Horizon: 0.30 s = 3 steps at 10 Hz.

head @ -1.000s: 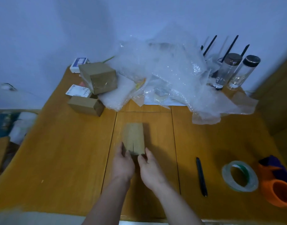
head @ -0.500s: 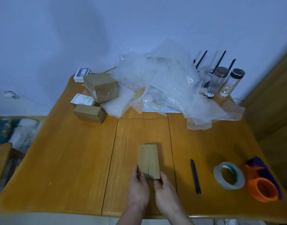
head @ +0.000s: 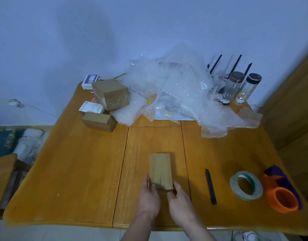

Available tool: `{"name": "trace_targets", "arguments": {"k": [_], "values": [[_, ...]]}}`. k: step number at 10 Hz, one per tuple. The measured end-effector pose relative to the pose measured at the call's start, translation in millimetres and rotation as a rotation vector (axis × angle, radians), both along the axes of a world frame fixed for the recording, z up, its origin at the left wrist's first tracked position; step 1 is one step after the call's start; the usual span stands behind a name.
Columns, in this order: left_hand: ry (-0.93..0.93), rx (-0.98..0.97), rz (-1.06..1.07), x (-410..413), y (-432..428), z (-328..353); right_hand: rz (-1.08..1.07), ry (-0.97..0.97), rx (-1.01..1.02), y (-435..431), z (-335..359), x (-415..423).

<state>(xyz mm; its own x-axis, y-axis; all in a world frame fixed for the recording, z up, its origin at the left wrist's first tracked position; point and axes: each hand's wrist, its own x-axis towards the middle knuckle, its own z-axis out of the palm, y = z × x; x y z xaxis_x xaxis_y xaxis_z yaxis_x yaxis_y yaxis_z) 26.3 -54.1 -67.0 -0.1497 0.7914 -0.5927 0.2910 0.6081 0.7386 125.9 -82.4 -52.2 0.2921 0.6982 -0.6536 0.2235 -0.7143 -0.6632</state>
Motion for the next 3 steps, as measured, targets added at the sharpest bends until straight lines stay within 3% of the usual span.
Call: {"name": "trace_targets", "arguments": {"k": [3], "values": [[-0.048, 0.093, 0.137, -41, -1, 69, 0.034, -0.128, 0.223, -1, 96, 36]]}}
